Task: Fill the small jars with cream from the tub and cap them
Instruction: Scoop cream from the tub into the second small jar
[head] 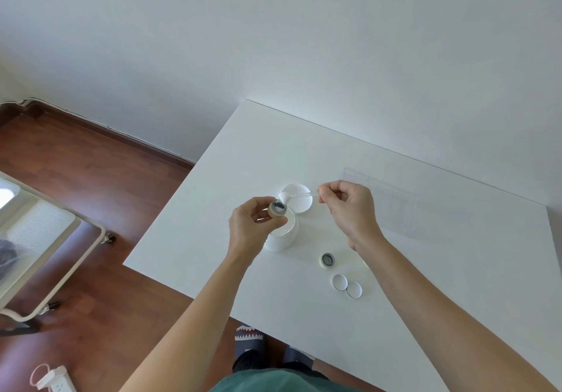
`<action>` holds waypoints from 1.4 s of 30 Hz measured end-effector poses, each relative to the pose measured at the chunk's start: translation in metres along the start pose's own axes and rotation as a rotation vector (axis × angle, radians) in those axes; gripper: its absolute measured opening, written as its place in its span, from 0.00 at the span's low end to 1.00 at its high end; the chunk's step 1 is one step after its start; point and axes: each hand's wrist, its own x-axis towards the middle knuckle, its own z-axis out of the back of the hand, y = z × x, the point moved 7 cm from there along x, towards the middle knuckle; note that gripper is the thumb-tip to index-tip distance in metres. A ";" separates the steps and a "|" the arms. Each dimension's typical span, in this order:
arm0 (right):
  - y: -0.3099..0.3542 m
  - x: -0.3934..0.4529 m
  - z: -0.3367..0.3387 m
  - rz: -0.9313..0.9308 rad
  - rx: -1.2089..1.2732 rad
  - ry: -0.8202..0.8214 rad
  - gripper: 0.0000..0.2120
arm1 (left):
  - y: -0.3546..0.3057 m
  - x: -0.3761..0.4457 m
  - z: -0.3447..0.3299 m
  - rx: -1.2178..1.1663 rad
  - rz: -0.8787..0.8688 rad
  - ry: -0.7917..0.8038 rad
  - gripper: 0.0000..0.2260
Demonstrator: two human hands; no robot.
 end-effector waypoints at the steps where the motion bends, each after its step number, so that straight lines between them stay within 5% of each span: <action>1: 0.005 -0.001 0.001 0.045 -0.038 -0.008 0.06 | -0.002 0.001 -0.001 -0.004 -0.005 0.004 0.15; 30: 0.046 -0.041 -0.010 0.912 -0.435 -0.024 0.04 | -0.017 0.002 -0.008 -0.167 0.011 0.067 0.15; 42: 0.043 -0.048 0.000 1.040 -0.495 -0.042 0.08 | -0.017 0.005 -0.005 -0.187 0.027 0.054 0.16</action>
